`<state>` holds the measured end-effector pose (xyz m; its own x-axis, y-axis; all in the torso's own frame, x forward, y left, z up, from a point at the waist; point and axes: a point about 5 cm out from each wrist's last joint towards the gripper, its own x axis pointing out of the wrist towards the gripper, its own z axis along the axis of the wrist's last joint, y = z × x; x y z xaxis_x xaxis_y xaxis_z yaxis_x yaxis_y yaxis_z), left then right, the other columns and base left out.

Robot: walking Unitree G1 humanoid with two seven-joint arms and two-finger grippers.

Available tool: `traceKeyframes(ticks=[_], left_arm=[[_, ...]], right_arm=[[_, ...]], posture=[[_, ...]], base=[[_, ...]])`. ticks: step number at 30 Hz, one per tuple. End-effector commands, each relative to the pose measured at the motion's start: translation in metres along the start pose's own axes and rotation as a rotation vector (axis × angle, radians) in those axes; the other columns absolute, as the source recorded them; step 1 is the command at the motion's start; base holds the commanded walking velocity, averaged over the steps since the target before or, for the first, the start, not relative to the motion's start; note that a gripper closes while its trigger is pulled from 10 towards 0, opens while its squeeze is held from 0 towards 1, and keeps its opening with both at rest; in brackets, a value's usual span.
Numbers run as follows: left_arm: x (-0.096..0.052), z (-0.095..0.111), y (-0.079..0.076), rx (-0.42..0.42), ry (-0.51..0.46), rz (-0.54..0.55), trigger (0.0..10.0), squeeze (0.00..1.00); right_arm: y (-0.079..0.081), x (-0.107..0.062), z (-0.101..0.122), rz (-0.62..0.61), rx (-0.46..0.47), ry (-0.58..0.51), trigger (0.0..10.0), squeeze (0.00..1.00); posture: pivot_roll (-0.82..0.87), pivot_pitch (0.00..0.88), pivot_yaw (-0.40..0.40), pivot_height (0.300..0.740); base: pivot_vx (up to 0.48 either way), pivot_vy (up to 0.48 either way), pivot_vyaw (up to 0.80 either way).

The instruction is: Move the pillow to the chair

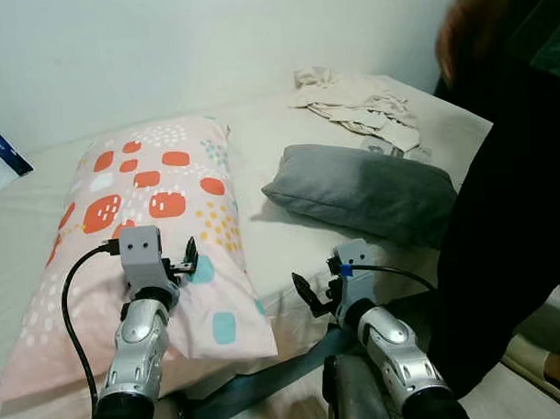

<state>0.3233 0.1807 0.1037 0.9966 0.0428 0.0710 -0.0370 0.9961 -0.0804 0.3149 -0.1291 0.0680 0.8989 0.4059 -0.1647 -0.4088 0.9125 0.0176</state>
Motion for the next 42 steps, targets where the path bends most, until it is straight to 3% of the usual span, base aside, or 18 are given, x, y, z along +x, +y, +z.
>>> traceKeyframes(ticks=[1,10,24,42], left_arm=[[-0.001,-0.007,0.006,0.023,0.034,0.022,10.0,0.0],[-0.003,-0.017,0.003,0.084,0.095,-0.011,10.0,0.0],[-0.007,-0.02,0.003,0.092,0.092,0.006,10.0,0.0],[-0.009,-0.023,0.008,0.166,0.099,-0.017,10.0,0.0]], right_arm=[[0.001,0.002,0.003,0.002,-0.013,-0.003,10.0,0.0],[0.001,0.003,0.004,-0.02,-0.017,-0.019,10.0,0.0],[0.0,0.003,0.006,-0.037,-0.038,-0.036,10.0,0.0],[0.004,0.005,0.004,-0.023,-0.044,-0.03,10.0,0.0]], posture=[[-0.08,0.089,-0.007,0.556],[-0.07,0.086,-0.006,0.556],[-0.06,0.083,-0.036,0.556],[-0.04,0.065,-0.026,0.556]], base=[[0.0,0.0,0.0],[0.0,0.0,0.0],[0.0,0.0,0.0],[0.0,0.0,0.0]])
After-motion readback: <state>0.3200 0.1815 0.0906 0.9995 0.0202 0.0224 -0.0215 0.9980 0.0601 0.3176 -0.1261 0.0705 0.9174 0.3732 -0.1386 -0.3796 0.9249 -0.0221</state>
